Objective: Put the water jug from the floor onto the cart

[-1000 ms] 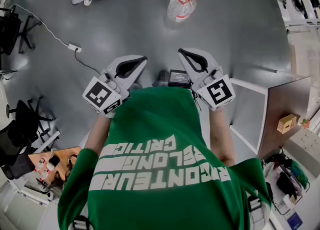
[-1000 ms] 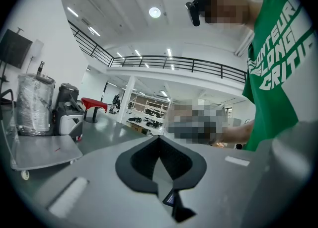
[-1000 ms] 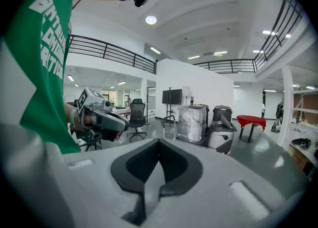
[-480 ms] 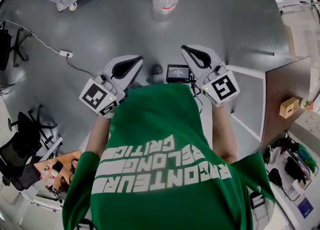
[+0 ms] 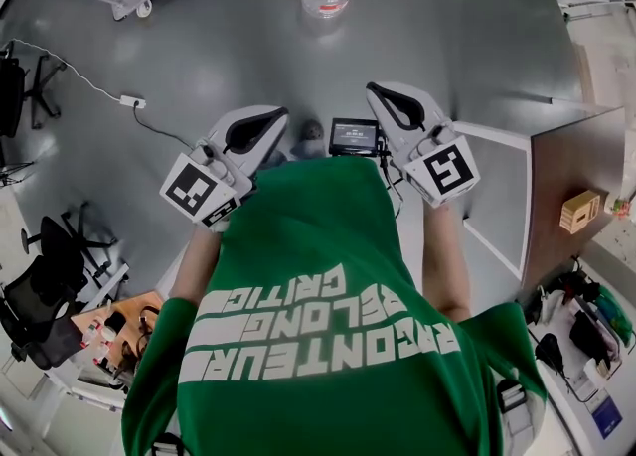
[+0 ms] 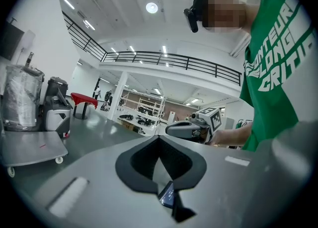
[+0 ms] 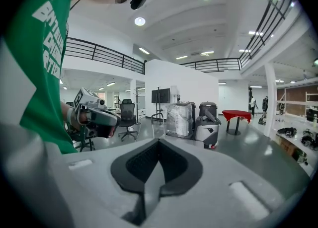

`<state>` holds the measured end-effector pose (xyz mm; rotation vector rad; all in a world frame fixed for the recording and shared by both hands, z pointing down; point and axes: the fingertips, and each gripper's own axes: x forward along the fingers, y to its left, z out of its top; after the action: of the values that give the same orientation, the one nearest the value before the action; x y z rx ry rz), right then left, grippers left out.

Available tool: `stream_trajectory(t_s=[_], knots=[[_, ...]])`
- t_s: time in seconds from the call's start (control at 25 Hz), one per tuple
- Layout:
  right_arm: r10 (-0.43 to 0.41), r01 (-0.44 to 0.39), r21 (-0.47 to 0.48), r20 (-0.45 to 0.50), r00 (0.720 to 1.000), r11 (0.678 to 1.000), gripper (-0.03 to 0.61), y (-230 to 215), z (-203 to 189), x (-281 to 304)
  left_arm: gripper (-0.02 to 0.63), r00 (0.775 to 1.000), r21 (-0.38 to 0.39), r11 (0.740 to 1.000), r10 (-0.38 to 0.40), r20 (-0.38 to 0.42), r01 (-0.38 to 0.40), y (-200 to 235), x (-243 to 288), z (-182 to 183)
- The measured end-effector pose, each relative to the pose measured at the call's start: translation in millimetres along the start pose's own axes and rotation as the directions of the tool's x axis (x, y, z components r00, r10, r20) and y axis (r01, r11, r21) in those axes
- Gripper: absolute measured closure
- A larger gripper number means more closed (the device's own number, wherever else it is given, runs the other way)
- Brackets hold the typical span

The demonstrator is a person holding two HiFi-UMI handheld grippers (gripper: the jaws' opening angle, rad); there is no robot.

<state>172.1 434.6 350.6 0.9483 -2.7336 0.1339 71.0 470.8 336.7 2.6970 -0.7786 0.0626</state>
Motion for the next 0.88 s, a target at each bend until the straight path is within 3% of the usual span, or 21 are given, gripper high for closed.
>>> stream_trajectory(t_s=[0.16,0.32,0.68,0.88], knots=[[0.008,-0.008,0.046,0.013,1.000,0.999,0.586,-1.7,-1.9,-0.3,0.598,1.000,0.008,1.000,0.007,-0.004,-0.007,-1.5,7.9,3.9],[0.052,-0.052,-0.007,0.010,0.999,0.999,0.586,2.1,3.9,9.9,0.598,0.999,0.027,0.998,0.048,0.020,-0.049,3.7,11.6,12.5],[0.087,-0.087,-0.004,0.012,0.996,0.996,0.586,1.0,7.3,24.7,0.598,0.992,0.011,0.993,0.119,0.043,-0.120,19.1,-4.7,18.6],[0.038,-0.037,-0.044,0.005,0.999,0.998,0.586,-6.0,9.0,28.7,0.598,0.996,-0.031,0.996,0.079,0.041,-0.078,28.8,1.9,8.8]])
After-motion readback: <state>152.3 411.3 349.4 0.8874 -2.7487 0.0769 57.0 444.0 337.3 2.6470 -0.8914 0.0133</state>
